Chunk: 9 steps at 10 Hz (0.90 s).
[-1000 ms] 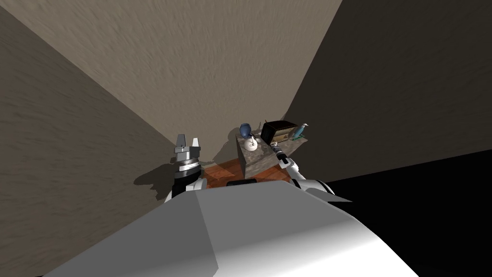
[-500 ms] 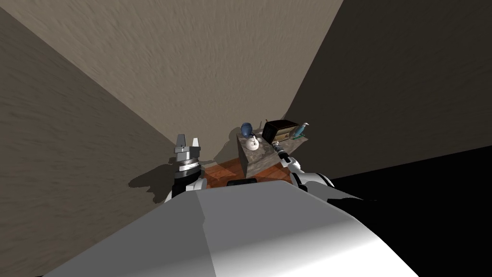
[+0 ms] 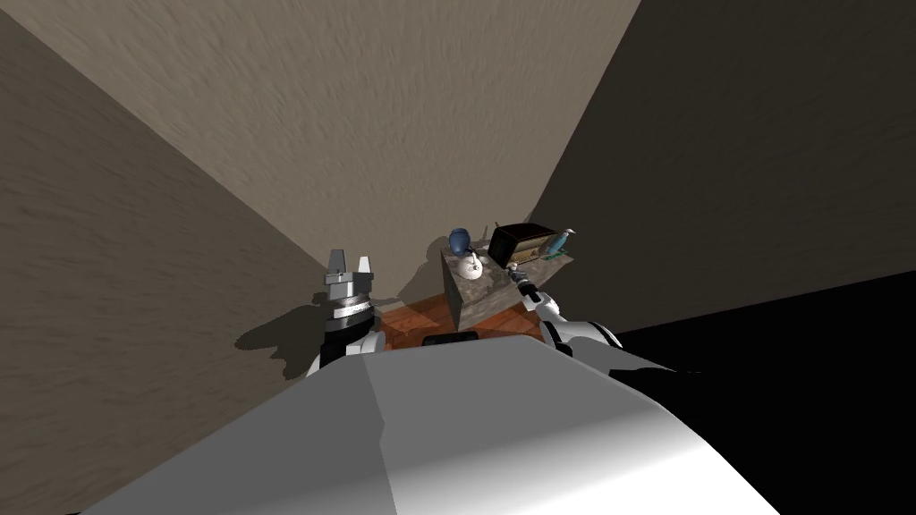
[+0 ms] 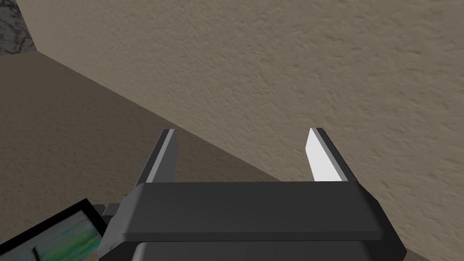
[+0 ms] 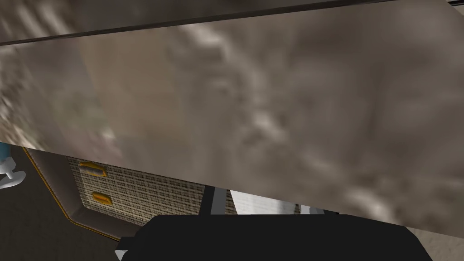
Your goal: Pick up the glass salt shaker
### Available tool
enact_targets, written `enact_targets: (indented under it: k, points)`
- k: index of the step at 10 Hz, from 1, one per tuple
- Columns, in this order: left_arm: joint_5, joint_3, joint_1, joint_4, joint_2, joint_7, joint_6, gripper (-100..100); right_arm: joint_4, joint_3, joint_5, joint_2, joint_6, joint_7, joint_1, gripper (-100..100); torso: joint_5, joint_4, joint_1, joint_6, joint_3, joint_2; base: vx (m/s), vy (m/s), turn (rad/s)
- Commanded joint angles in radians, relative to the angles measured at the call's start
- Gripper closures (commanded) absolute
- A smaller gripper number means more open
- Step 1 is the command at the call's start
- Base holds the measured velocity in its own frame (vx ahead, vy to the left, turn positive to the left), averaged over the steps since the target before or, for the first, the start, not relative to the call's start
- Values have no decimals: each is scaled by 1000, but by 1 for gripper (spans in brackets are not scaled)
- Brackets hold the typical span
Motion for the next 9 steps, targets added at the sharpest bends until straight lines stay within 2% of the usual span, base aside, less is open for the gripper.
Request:
enact_targets:
  k: [1, 2, 3, 4, 5, 6, 9]
  points:
    - [0, 0, 0, 0, 0, 0, 0, 0, 0, 0, 0, 0, 0, 0, 0, 0, 0, 0, 0, 0, 0, 0, 0, 0, 0]
    - [0, 0, 0, 0, 0, 0, 0, 0, -50, -10, 19, 18, 50, -18, 48, 100, 0, 0, 0, 0, 0, 0, 12, -48, 45]
    - [0, 0, 0, 0, 0, 0, 0, 0, -86, -10, 19, 18, 54, -18, 48, 100, -2, -2, -3, 0, -1, 0, 11, -61, 36]
    - [0, 0, 0, 0, 0, 0, 0, 0, -124, -25, 55, 58, 91, -26, 93, 100, -3, -2, -5, 1, -2, -1, 9, -91, 60]
    - [0, 0, 0, 0, 0, 0, 0, 0, -142, -25, 55, 58, 91, -26, 93, 100, -8, -7, -7, 0, -4, -1, 6, -80, 44]
    - [0, 0, 0, 0, 0, 0, 0, 0, -195, -40, 91, 98, 129, -34, 137, 100, -9, -9, -8, 1, -5, -1, 13, -88, 68]
    - [0, 0, 0, 0, 0, 0, 0, 0, -258, -40, 91, 99, 129, -34, 137, 100, -17, -18, -6, 0, -10, -2, -7, -22, 4]
